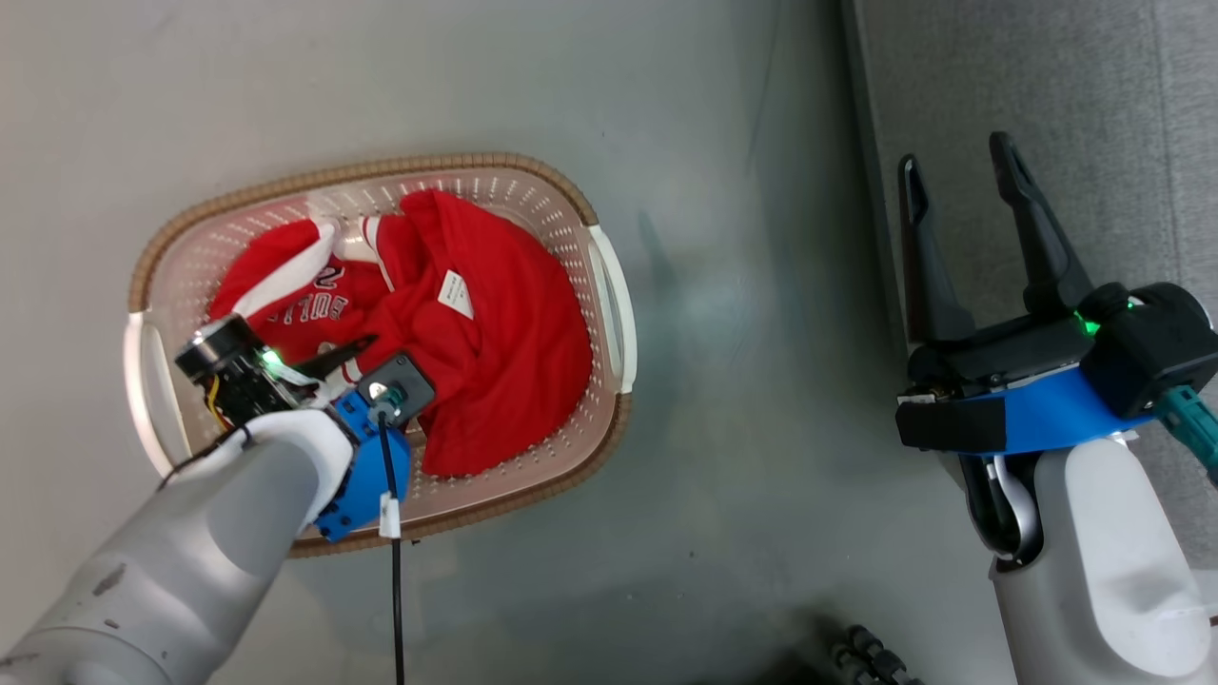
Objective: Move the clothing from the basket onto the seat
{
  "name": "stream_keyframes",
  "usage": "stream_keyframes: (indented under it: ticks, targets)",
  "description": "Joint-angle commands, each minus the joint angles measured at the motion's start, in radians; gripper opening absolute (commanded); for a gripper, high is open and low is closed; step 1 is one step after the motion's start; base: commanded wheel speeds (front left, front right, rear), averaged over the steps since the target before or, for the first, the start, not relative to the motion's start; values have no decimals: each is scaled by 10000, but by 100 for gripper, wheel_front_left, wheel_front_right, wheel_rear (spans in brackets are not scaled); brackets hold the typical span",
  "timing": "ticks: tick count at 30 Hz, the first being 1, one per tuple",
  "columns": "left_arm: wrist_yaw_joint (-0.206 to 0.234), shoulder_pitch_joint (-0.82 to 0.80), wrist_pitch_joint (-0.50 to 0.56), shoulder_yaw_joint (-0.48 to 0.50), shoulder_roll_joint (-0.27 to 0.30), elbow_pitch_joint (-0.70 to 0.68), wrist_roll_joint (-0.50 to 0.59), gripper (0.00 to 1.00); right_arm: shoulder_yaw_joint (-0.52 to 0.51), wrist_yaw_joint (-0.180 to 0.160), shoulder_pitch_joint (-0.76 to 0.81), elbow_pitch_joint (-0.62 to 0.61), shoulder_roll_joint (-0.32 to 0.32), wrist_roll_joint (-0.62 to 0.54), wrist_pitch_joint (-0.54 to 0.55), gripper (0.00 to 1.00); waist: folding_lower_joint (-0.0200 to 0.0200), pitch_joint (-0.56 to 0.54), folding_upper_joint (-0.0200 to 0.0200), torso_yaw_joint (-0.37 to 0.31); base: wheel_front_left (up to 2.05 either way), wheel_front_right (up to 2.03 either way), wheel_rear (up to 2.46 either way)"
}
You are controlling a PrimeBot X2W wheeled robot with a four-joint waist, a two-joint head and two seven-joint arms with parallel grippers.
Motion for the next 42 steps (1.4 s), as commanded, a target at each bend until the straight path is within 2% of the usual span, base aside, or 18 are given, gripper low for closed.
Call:
stream_keyframes:
  ticks: [1,9,17,18,19,20,29,36,42]
  targets:
    - [-2,-257,27,-19,118,69,92,100,-19,1,-212,-75,-21,-33,-35,100,-2,292,0,-36,0,0,0]
    - [-3,-736,249,-108,132,336,317,100,-40,1,-417,-320,-21,-32,-36,100,-2,1140,0,-106,0,0,0]
    - [-3,-914,244,-111,-38,683,667,100,-27,1,-441,-414,-21,24,-35,100,-2,1527,0,-162,0,0,0]
    - [-3,-924,254,-110,-54,703,711,73,-33,1,-442,-431,-21,35,-35,100,-2,1549,0,-170,0,0,0]
    - [-3,-962,220,-110,-67,720,705,25,-43,1,-443,-442,-21,39,-35,100,-2,1568,0,-170,0,0,0]
    - [-3,-980,179,-111,-88,731,736,0,-57,1,-448,-456,-21,43,-35,100,-2,1580,0,-165,0,0,0]
    - [-3,-974,-350,-112,-377,754,773,0,-91,1,-476,-333,-21,-7,-35,100,-2,1275,0,-10,0,0,0]
    - [-2,-1043,-1157,-111,-997,508,269,0,-315,1,-208,-127,-21,-303,-35,100,-2,370,0,490,0,0,0]
    - [95,-861,-1283,306,-1258,-201,-28,0,-360,1,47,49,-24,-484,-36,100,-2,-644,0,899,0,0,0]
